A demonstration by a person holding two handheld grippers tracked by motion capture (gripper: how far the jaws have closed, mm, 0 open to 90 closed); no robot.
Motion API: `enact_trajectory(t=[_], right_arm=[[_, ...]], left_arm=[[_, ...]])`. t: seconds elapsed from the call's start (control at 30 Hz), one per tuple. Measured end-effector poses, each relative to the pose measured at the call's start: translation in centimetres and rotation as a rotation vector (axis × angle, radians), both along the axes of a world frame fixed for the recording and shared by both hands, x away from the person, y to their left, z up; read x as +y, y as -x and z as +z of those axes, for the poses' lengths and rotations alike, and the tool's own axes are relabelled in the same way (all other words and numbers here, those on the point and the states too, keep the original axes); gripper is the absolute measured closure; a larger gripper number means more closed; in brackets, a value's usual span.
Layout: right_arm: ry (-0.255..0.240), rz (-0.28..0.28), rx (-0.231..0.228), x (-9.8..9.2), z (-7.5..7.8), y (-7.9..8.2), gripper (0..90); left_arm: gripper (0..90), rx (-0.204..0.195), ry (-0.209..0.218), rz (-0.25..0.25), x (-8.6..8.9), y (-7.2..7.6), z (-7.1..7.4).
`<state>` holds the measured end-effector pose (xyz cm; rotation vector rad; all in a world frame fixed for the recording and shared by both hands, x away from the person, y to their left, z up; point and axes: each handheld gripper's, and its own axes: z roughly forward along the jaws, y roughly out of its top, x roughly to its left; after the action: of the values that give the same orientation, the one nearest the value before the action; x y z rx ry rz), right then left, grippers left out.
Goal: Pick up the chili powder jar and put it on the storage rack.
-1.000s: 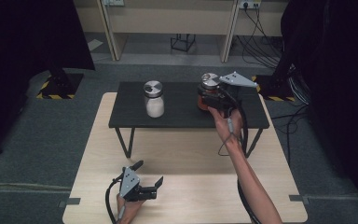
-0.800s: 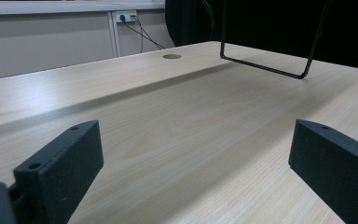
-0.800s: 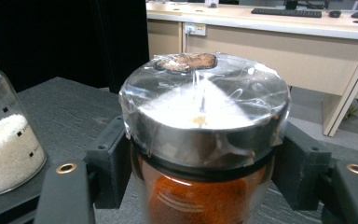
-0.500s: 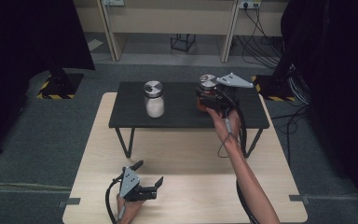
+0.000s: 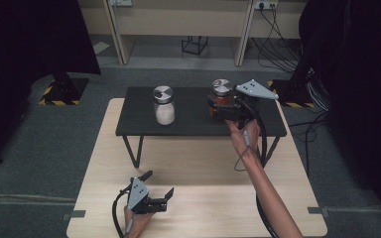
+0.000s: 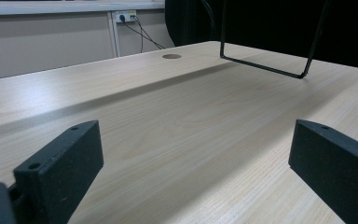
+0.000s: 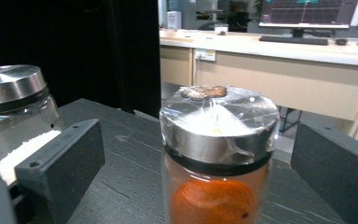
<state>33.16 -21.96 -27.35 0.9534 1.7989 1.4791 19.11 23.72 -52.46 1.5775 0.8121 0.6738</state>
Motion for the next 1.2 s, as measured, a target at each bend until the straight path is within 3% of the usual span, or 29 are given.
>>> enact_trajectory(t=[0.23,0.47,0.87,1.2], right_arm=[[-0.032,0.004,-0.002,-0.6,0.1,0.5,2.2],[-0.060,0.026,-0.033,-1.5,-0.4,1.6,1.3],[-0.134,0.103,-0.117,-4.1,-3.0,4.5,0.3],[-0.121,0.154,-0.158,-5.4,-5.5,6.5,0.4]], left_arm=[[2.4,-0.001,0.000,-0.001,0.0,0.0,0.0],[1.9,0.000,0.001,0.002,0.0,0.0,0.0],[0.3,0.001,0.004,0.007,0.0,0.0,0.0],[0.5,0.003,0.006,0.006,0.0,0.0,0.0]])
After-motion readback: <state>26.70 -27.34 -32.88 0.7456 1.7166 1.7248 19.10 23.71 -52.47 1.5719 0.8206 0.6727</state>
